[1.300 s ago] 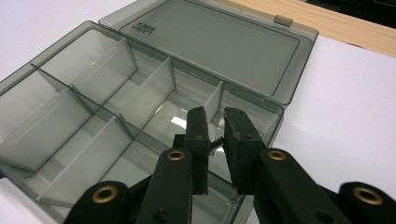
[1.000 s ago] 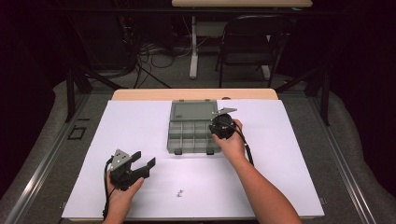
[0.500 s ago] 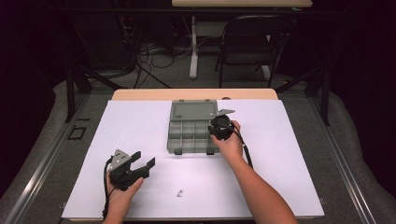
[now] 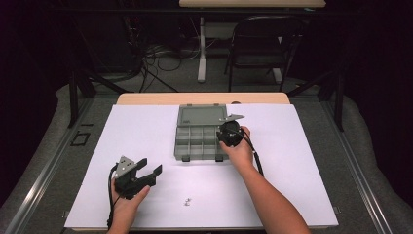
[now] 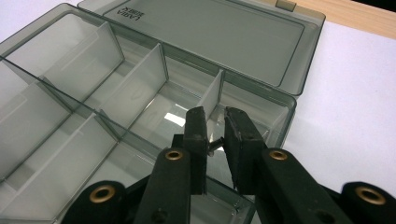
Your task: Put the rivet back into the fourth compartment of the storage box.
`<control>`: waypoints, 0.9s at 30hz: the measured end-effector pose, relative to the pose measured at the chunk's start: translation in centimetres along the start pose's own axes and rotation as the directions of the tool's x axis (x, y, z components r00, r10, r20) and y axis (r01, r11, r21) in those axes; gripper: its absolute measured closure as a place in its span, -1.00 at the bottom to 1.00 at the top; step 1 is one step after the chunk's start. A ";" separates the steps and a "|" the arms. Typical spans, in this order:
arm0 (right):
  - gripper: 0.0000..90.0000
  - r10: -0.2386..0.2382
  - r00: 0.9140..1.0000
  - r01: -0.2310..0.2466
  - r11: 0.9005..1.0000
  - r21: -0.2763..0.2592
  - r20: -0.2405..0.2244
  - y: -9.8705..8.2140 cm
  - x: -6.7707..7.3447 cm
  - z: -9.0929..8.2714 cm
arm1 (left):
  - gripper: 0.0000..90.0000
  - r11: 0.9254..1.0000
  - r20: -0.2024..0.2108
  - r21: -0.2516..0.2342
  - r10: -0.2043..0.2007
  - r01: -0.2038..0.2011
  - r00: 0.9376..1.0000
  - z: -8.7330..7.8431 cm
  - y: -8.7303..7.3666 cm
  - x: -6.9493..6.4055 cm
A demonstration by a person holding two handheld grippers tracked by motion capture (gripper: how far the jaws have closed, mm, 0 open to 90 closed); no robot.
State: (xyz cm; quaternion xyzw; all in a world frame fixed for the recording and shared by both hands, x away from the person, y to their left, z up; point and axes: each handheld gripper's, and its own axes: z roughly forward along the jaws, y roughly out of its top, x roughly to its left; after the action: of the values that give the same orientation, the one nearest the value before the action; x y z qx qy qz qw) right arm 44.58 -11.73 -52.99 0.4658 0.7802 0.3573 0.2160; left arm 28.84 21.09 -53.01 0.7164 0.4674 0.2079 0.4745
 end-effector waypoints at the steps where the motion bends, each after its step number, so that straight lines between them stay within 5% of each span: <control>1: 0.69 0.002 1.000 -0.002 1.000 0.000 -0.006 0.0 0.0 0.0 | -0.25 1.000 0.000 0.000 -0.001 0.001 1.000 0.0 0.0 0.0; 16: 0.09 -0.002 1.000 0.001 0.998 -0.065 -0.024 0.5 0.5 -1.9 | -0.25 1.000 0.000 0.006 -0.004 0.004 1.000 -0.1 0.0 0.0; 27: -0.09 -0.040 0.998 0.036 0.995 -0.094 -0.045 0.3 1.3 -3.7 | -0.25 1.000 -0.003 -0.005 -0.007 0.007 1.000 -0.1 0.0 0.1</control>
State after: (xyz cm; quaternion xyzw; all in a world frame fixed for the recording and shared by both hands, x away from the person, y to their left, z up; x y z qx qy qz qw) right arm 41.68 -11.79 -50.37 0.4318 0.7763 0.3999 0.2258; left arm 28.79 21.19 -52.95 0.7134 0.4701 0.2086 0.4760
